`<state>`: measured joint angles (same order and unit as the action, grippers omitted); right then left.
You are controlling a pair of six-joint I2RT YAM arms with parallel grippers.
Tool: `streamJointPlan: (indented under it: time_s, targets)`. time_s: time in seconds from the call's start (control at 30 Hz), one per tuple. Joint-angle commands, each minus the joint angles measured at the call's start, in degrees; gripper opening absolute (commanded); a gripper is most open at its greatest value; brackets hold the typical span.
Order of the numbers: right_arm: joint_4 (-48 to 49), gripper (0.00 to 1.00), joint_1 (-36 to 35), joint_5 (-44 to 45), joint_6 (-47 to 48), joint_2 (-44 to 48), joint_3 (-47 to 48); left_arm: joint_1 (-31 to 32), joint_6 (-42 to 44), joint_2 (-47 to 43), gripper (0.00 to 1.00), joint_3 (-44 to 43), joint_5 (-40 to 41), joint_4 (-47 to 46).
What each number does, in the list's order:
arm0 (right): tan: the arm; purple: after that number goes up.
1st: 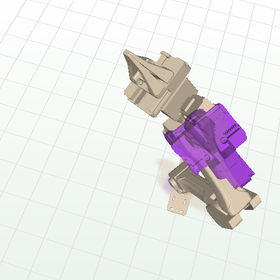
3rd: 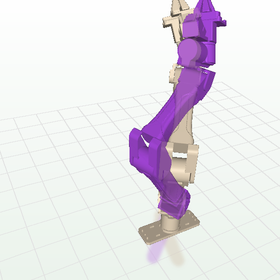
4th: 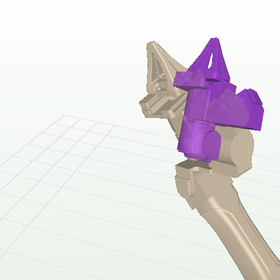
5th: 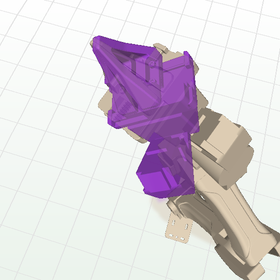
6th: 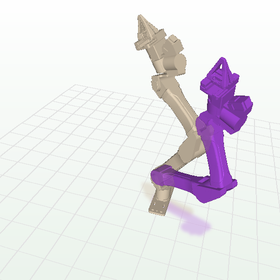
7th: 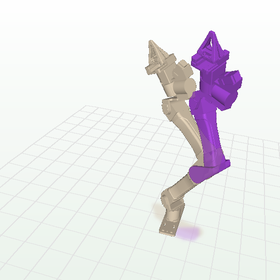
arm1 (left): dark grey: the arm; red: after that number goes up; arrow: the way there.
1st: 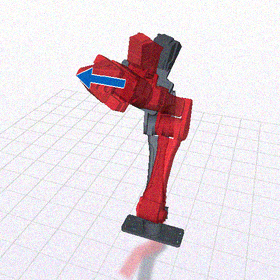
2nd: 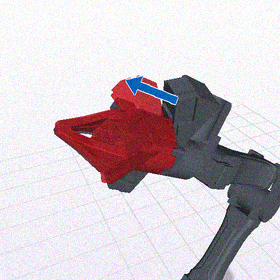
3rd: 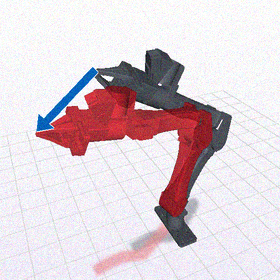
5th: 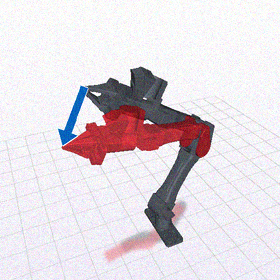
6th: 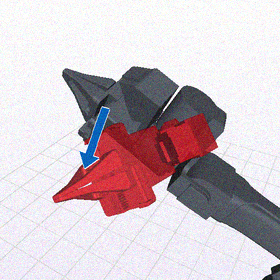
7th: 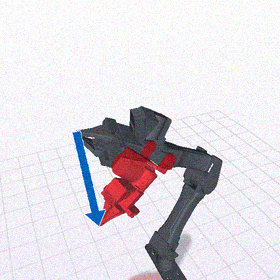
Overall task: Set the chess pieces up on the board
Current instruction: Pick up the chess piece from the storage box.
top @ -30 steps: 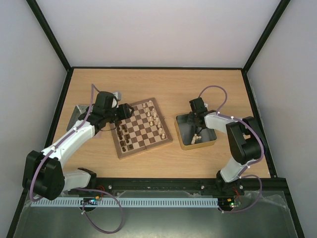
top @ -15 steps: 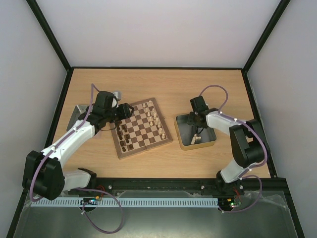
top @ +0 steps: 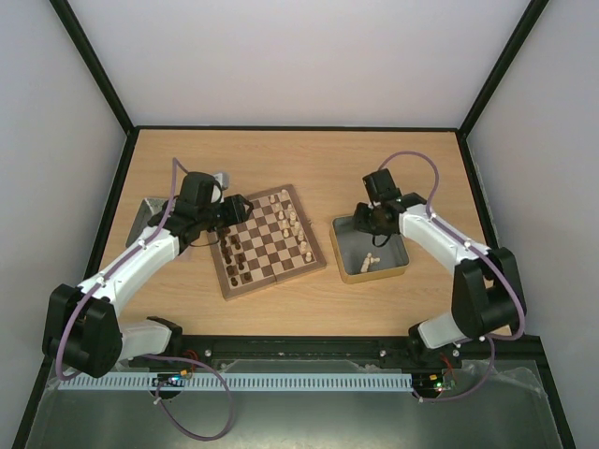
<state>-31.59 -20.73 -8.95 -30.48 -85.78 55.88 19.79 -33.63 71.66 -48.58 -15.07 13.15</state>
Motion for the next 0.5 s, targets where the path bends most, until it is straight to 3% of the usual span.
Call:
streamJointPlan:
  time_s: [0.0,0.17,0.47]
  targets:
    - [-5.1,0.08,-4.2,-3.8,-1.2,3.5,4.2,-0.5,-0.5,0.0,0.58,0.9,-0.7,-1.3]
    - [-6.2,0.09,-13.6,-5.0,-3.8,2.0,7.3,-0.4,-1.0,0.3,0.58,1.6,-1.0,-2.1]
    - [-7.3,0.09,-29.5,-2.6,-4.8,-9.2,15.5,-0.4,-0.9,-0.1,0.58,2.5,0.5,-1.6]
